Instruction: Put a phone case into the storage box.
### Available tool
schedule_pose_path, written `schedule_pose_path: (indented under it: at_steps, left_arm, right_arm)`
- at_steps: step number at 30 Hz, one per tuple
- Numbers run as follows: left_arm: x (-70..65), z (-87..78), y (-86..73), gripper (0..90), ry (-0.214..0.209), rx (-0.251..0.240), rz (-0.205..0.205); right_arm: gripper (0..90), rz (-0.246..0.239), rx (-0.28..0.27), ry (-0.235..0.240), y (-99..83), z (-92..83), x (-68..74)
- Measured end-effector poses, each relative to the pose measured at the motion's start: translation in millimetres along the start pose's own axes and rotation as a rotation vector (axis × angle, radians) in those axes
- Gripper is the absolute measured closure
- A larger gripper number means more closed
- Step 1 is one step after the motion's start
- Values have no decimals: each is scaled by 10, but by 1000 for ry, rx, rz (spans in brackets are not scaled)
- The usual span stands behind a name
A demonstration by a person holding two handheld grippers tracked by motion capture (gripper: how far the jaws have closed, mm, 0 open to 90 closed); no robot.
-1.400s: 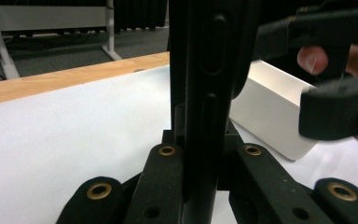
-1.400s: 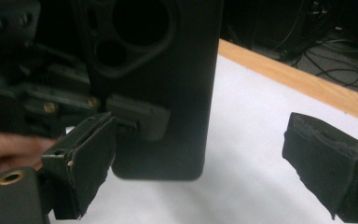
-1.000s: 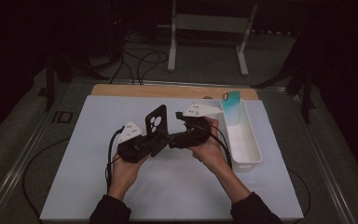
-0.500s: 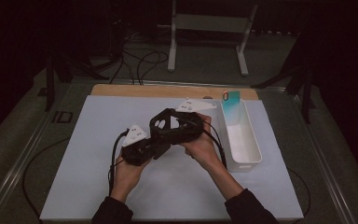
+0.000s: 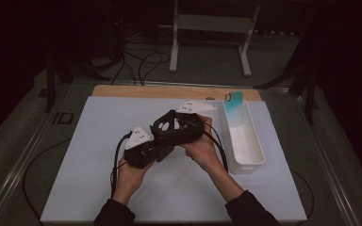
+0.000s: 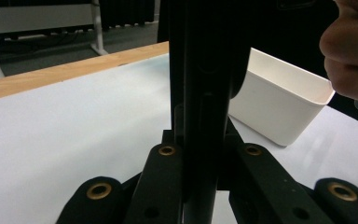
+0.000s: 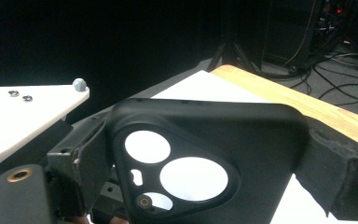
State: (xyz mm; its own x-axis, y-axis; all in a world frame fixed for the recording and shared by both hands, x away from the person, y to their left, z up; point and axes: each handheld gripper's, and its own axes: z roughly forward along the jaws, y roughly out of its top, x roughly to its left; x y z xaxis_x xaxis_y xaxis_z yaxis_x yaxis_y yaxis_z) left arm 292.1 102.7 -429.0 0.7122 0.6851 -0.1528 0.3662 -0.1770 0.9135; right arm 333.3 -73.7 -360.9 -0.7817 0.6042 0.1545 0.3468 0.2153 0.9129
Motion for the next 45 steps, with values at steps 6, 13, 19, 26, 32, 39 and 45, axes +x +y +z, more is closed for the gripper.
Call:
schedule_pose_path:
  at_steps: [6, 13, 19, 26, 32, 39, 45]
  left_arm:
    - [0, 9, -4, 846, 7, 4, -1]
    - [13, 6, -5, 658, 30, 10, -3]
    - [36, -5, -37, 319, 88, 11, -21]
    - [59, -52, -68, 66, 161, 9, -7]
    - [76, -126, -104, 2, 191, 13, 20]
    - [93, -222, -158, 0, 220, -8, 53]
    - [116, -309, -216, 0, 235, -17, 65]
  right_arm:
    - [135, -18, -1, -14, 1, -3, 16]
    - [137, -38, 10, -25, 0, -8, 26]
    - [137, -33, 11, -29, -2, -12, 7]
    - [137, -32, 11, -35, -3, -17, 5]
    - [137, -36, 12, -36, -2, -28, -6]
    - [137, -44, 14, -47, 0, -39, -28]
    - [137, -39, 13, -59, 4, -46, -70]
